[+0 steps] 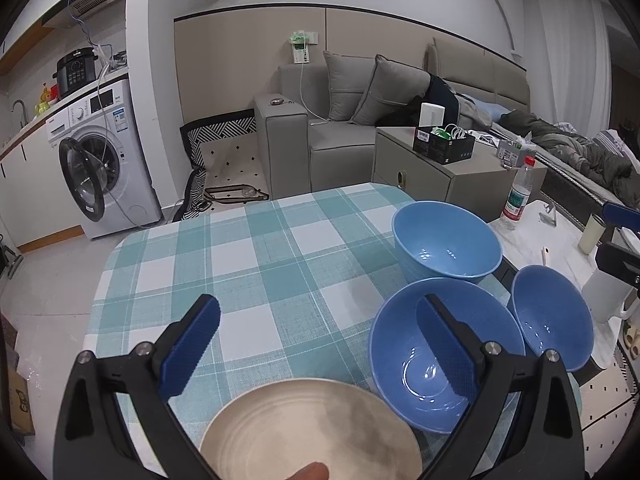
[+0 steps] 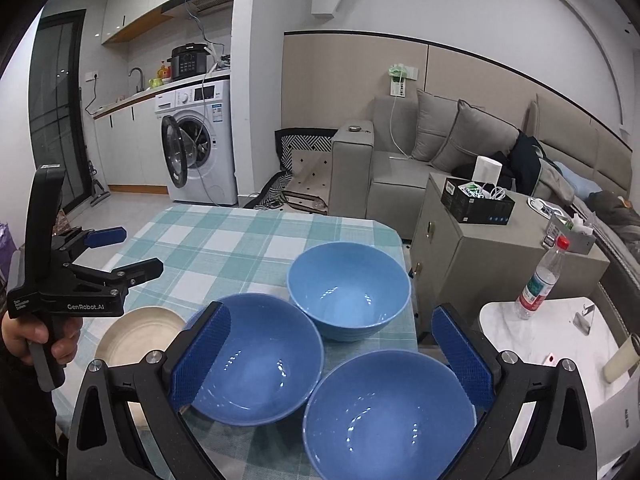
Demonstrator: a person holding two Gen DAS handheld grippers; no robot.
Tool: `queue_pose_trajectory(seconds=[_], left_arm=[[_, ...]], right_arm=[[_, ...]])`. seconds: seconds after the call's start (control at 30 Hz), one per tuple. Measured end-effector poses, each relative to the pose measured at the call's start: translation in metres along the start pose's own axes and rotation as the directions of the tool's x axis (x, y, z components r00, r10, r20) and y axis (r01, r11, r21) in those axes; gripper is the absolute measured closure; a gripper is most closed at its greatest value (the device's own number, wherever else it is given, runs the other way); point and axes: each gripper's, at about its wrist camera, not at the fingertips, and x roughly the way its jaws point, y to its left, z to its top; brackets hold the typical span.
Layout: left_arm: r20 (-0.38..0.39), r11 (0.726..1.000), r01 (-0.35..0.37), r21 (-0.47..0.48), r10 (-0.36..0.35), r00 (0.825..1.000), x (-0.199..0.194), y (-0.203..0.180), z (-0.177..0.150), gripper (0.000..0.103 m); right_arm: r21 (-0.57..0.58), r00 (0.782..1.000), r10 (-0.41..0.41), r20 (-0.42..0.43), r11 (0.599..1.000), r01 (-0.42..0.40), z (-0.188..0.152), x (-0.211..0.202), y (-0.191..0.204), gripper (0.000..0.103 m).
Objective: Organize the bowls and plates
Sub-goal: 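Move both tools away from the plates toward the blue bowls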
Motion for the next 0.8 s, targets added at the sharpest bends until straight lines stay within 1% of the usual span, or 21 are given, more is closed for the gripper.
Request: queue_pose_trajectory(seconds=[0.2,0.6,0.73,0.8], left_arm=[[-0.009,1.000,0.004,0.010,-0.004,1.000,0.010,-0.007,0.012,0.004],[-0.030,0.999,0.036,0.015,-0.035,0.999,0.039,-0.021,0.031,0.004],[-0.046,0.999,0.033,0.015,-0.032,0.998,0.051,-0.024,0.033,0.004],[-0.058,0.999,0.037,0.017,-0.036,0.998,0.058,-0.026,0.035,0.004]], right_arm=[[0.028,1.000,0.002,-0.029,1.000,-0.002,0.006,0.017,-0.014,0.001],[0.078,0.997,0.003,-0.073,0.997,0.003,0.013,0.047,-0.037,0.001],[0.114,0.995,0.035,-0.092,0.993,-0.024,0.015,0.060,-0.045,0.001],[0.111,0.995,0.025,-0.099,0.994,-0.014,0.016,0.066,-0.048,0.001]])
